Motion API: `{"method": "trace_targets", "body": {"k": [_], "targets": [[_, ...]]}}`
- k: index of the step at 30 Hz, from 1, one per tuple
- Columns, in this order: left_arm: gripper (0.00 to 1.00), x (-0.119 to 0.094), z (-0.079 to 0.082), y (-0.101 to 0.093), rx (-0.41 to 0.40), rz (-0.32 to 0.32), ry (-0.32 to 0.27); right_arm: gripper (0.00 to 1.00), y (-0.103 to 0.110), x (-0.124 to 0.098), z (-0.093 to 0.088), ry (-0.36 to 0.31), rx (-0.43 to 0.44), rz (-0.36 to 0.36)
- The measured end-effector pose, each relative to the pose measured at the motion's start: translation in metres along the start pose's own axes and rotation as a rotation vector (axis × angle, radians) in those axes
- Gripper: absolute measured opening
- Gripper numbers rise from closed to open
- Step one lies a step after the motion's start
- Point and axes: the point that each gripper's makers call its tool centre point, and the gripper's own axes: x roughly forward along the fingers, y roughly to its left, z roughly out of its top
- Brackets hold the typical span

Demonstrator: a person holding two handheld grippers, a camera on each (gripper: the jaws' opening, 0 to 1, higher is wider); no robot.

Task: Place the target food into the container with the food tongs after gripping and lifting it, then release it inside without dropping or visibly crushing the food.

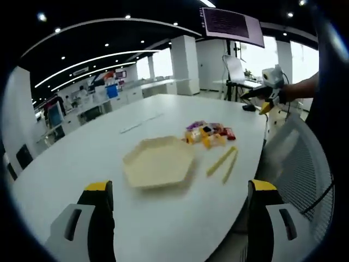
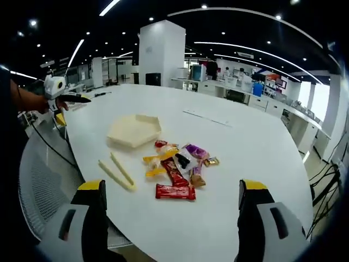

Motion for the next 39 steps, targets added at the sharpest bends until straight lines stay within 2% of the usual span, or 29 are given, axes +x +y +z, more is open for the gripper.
{"method": "trace_targets", "body": {"k": [6, 9, 11, 16, 18, 21, 27, 31, 35, 39], "targets": [[1.0, 0.017, 0.019, -0.011, 0.062, -0.07, -0.017, 0.99, -0.002, 0.001, -0.001, -0.004, 0.008, -0.003], [1.0, 0.025, 0.018, -0.018, 0.068, -0.113, 0.018, 0.99, -0.001, 0.0, -0.001, 0.018, 0.01, -0.001], [1.0, 0.026, 0.026, -0.021, 0.1, -0.138, -0.013, 0.99, 0.0, -0.003, 0.008, -0.009, -0.016, -0.003], [0.99, 0.032, 0.017, -0.008, 0.079, -0.125, -0.001, 0.99, -0.003, 0.003, 0.004, 0.012, -0.043, 0.025], [0.99, 0.031, 0.019, -0.007, 0.072, -0.108, -0.01, 0.99, -0.005, 0.004, 0.01, 0.006, -0.054, 0.022], [0.99, 0.033, 0.023, -0.015, 0.088, -0.12, -0.01, 0.99, -0.005, 0.007, 0.023, -0.033, -0.038, 0.025], [0.97, 0.045, 0.026, -0.026, 0.132, -0.17, 0.004, 0.99, 0.006, 0.017, 0.03, -0.039, -0.061, 0.066], [0.98, 0.055, 0.025, -0.03, 0.181, -0.203, 0.024, 0.99, 0.01, 0.02, 0.032, -0.044, -0.075, 0.082], [0.96, 0.062, 0.028, -0.033, 0.187, -0.226, 0.039, 0.99, 0.017, 0.025, 0.029, -0.035, -0.085, 0.114], [0.93, 0.074, 0.019, -0.046, 0.209, -0.269, 0.075, 0.97, 0.02, 0.026, 0.027, -0.031, -0.094, 0.133]]}}
